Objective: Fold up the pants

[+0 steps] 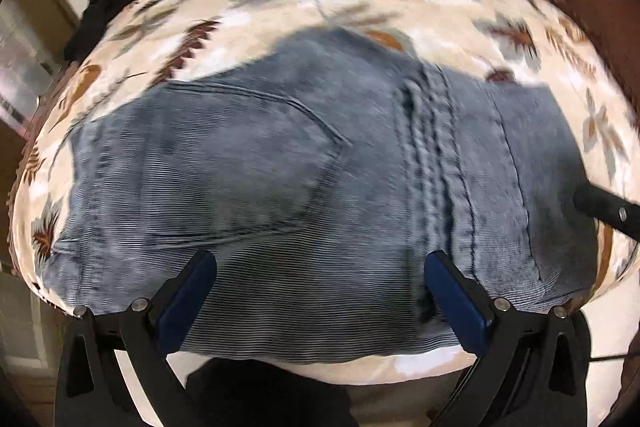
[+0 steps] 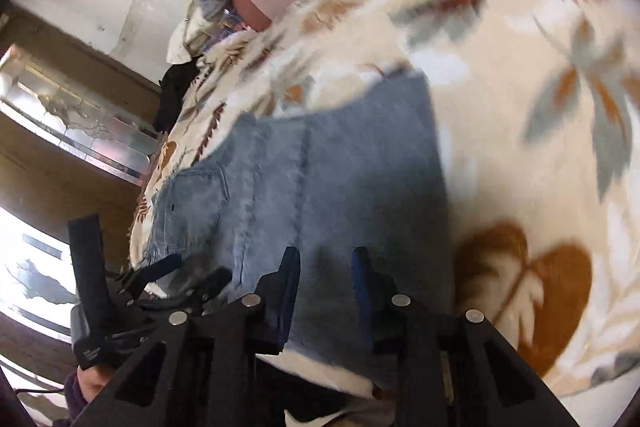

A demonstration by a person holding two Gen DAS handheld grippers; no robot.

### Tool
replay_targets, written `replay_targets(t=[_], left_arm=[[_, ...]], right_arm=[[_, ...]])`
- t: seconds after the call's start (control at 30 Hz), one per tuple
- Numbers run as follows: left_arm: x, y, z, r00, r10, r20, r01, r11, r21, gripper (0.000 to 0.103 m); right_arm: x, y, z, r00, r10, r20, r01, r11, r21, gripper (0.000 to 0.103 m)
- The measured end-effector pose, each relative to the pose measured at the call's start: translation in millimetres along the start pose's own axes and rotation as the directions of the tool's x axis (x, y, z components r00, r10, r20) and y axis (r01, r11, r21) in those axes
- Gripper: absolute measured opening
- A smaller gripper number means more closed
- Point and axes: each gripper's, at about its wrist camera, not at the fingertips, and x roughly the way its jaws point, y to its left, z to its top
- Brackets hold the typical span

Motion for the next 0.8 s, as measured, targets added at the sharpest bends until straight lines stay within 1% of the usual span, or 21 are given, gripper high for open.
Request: replay_targets(t=[0.03,0.13,0.2,0.27,0.3,0.33,0.37,0.4,0.47,0.5,0.53,0.6,0.67,0.7,0.73,0.8], left_arm=[[-3.9,12.1,-0.5,1.0,-0.006,0.006,0.007,1.0,-0.026,0.103],[-15.2,51.8,-5.7,1.0,0.006,0.023,-0.004,0.994,-0.108,0.103],[-24.0,83.5,-12.0,0.999,0.033,0.04,-0.027,0.987,-0.159,0.103],[-32.6,119.8,-22.2,0.997,0.069,0.046,-0.058,0.973,-0.224,0.103],[-36.9,139.8,-29.0,0.995,0.088,0.046,-0.073,0.963,-0.261,0.103],[-41.5,160.2,-37.4,0.994,0.102,0.046,-0.084,0.951,-0.299,0.103],[-44.6,176.5,-44.1,0.993,0.111,0.044,-0.091,0.94,-0.329,0.103],[-48.8,198.6,-54.4,0.992,0.12,0.04,-0.097,0.924,-0.371,0.103],[-52.0,227.4,-66.5,0.991,0.126,0.036,-0.099,0.9,-0.424,0.103],[-53.2,245.1,-75.2,0.991,0.132,0.03,-0.104,0.882,-0.46,0.103],[-52.8,255.8,-81.0,0.991,0.132,0.028,-0.103,0.871,-0.481,0.103],[-51.8,273.5,-91.6,0.994,0.111,0.027,-0.08,0.845,-0.528,0.103],[-46.4,286.1,-96.9,0.998,0.057,0.028,-0.03,0.813,-0.581,0.103],[-43.1,291.7,-100.0,0.999,0.0,0.044,0.027,0.789,-0.613,0.103],[-40.3,291.4,-100.5,0.998,-0.043,0.055,0.068,0.773,-0.63,0.103],[-33.0,291.7,-101.6,0.988,-0.131,0.076,0.149,0.737,-0.66,0.103]], right_arm=[[1.9,6.8,4.5,1.0,-0.008,0.007,0.008,1.0,-0.018,0.033],[19.3,33.2,17.4,1.0,-0.004,0.006,0.005,0.998,-0.062,0.033],[32.4,47.1,18.1,1.0,-0.001,-0.01,0.001,0.996,-0.085,0.033],[56.2,63.7,12.6,0.999,-0.03,-0.042,0.024,0.99,-0.136,0.033],[64.7,66.7,7.9,0.997,-0.049,-0.061,0.039,0.987,-0.156,0.033],[79.0,70.8,2.2,0.991,-0.087,-0.1,0.067,0.981,-0.184,0.033],[83.5,74.1,-2.1,0.99,-0.115,-0.088,0.094,0.974,-0.208,0.033],[81.3,79.5,-6.4,0.991,-0.128,-0.048,0.113,0.964,-0.241,0.033],[79.0,85.8,-7.6,0.99,-0.126,-0.062,0.107,0.962,-0.25,0.033],[76.1,88.8,-7.2,0.993,-0.093,-0.079,0.072,0.97,-0.232,0.033],[73.4,92.0,-7.5,0.994,-0.072,-0.084,0.051,0.973,-0.225,0.033],[66.5,103.2,-12.4,0.997,-0.015,-0.082,-0.005,0.973,-0.231,0.033],[66.8,115.8,-20.6,0.996,0.025,-0.089,-0.046,0.968,-0.245,0.034],[66.2,123.0,-28.0,0.994,0.047,-0.096,-0.071,0.963,-0.26,0.036],[66.2,127.8,-33.2,0.993,0.055,-0.1,-0.08,0.959,-0.27,0.036],[69.9,138.0,-45.2,0.991,0.064,-0.114,-0.095,0.951,-0.293,0.036]])
